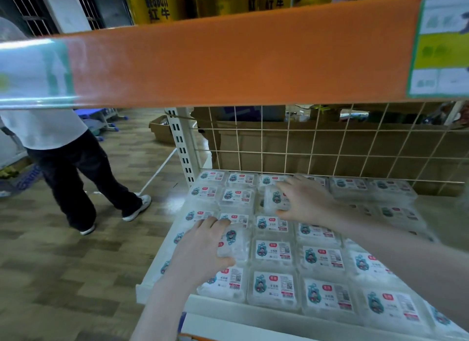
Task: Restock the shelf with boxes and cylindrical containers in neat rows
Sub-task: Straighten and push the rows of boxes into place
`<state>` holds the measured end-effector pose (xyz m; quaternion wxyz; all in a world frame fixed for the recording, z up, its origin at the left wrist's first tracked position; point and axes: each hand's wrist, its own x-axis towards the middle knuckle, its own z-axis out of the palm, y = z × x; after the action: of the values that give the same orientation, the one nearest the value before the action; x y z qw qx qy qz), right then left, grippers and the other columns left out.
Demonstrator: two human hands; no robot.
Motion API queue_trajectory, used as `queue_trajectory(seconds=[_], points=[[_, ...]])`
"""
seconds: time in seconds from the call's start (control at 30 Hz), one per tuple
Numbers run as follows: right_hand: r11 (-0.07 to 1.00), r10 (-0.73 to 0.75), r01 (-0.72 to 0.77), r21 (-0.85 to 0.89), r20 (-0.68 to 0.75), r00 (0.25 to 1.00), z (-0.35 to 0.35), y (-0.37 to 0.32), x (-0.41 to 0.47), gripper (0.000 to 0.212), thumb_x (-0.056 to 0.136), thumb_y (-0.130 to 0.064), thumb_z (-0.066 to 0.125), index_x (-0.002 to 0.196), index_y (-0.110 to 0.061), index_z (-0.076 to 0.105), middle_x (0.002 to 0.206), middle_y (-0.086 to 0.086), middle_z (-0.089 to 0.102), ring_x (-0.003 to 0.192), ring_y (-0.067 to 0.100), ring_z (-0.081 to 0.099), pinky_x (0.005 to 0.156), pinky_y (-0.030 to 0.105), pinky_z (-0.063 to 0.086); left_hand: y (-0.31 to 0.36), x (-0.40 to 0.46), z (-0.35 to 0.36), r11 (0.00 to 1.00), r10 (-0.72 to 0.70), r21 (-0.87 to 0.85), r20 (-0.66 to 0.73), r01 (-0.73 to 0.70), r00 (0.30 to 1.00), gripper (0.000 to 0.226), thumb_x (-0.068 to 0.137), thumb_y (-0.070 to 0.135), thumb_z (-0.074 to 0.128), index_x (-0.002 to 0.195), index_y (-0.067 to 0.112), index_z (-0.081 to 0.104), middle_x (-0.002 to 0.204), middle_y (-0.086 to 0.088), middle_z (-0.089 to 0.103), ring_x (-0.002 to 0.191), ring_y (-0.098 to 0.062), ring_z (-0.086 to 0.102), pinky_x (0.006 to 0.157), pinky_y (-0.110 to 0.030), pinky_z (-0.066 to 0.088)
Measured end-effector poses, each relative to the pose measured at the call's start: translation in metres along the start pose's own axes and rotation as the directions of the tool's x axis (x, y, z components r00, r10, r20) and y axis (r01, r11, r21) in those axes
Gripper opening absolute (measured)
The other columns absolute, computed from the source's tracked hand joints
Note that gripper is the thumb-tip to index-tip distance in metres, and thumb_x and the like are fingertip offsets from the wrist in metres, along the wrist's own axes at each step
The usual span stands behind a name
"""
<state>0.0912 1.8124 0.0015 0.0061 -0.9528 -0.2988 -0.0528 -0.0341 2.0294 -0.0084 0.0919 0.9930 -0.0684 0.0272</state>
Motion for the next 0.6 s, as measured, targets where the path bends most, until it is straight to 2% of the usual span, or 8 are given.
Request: queue_trajectory(seconds=[0.07, 0.23, 0.37, 0.47, 0.6], points=[[1.000, 0.017, -0.017, 0.015, 0.002, 1.000, 0.002, -0.005, 0.005, 0.054, 0.082, -0.053, 0.054, 0.123, -0.019, 0.050, 0.111, -0.004, 0.052, 0.099, 0.012, 0.044, 0.082, 0.029, 0.045, -0.001, 0.000, -0.001, 1.000, 0.005, -0.002, 0.003, -0.005, 1.000, 0.073, 0.079, 0.045, 0.062, 0.142, 0.027, 0.031, 0.140, 0.008, 0.038, 0.127, -0.012, 0.035, 0.101, -0.023, 0.034], [0.998, 0.010, -0.012, 0.064, 0.033, 0.999, 0.005, -0.011, 0.011, 0.057, 0.087, -0.048, 0.051, 0.136, -0.020, 0.041, 0.126, 0.000, 0.047, 0.117, 0.016, 0.040, 0.096, 0.032, 0.038, 0.000, 0.000, 0.000, 1.000, 0.015, 0.001, 0.001, -0.015, 1.000, 0.071, 0.080, 0.046, 0.061, 0.142, 0.029, 0.030, 0.141, 0.010, 0.037, 0.130, -0.011, 0.032, 0.101, -0.022, 0.033], [0.990, -0.015, 0.012, 0.138, 0.020, 1.000, 0.006, -0.011, 0.008, 0.058, 0.090, -0.043, 0.052, 0.142, -0.029, 0.032, 0.131, -0.003, 0.045, 0.123, 0.014, 0.037, 0.100, 0.030, 0.033, 0.003, -0.001, 0.001, 1.000, 0.019, -0.005, -0.001, -0.019, 1.000, 0.066, 0.080, 0.046, 0.060, 0.138, 0.030, 0.034, 0.136, 0.012, 0.039, 0.123, -0.009, 0.035, 0.094, -0.021, 0.034], [0.990, -0.028, 0.023, 0.138, 0.035, 0.999, 0.004, -0.008, 0.003, 0.063, 0.089, -0.045, 0.054, 0.145, -0.032, 0.026, 0.136, -0.005, 0.041, 0.125, 0.012, 0.036, 0.101, 0.028, 0.031, 0.003, -0.001, 0.000, 1.000, 0.029, -0.008, -0.001, -0.029, 1.000, 0.066, 0.080, 0.047, 0.060, 0.138, 0.030, 0.033, 0.135, 0.012, 0.039, 0.123, -0.009, 0.035, 0.095, -0.021, 0.034], [0.987, 0.045, -0.052, 0.155, 0.052, 0.998, 0.005, 0.003, -0.006, 0.068, 0.084, -0.045, 0.061, 0.143, -0.034, 0.028, 0.133, -0.005, 0.045, 0.121, 0.013, 0.040, 0.102, 0.032, 0.036, 0.001, 0.000, -0.002, 0.999, 0.032, -0.012, -0.005, -0.032, 0.999, 0.067, 0.079, 0.044, 0.062, 0.138, 0.029, 0.034, 0.134, 0.011, 0.041, 0.122, -0.010, 0.037, 0.096, -0.021, 0.034]])
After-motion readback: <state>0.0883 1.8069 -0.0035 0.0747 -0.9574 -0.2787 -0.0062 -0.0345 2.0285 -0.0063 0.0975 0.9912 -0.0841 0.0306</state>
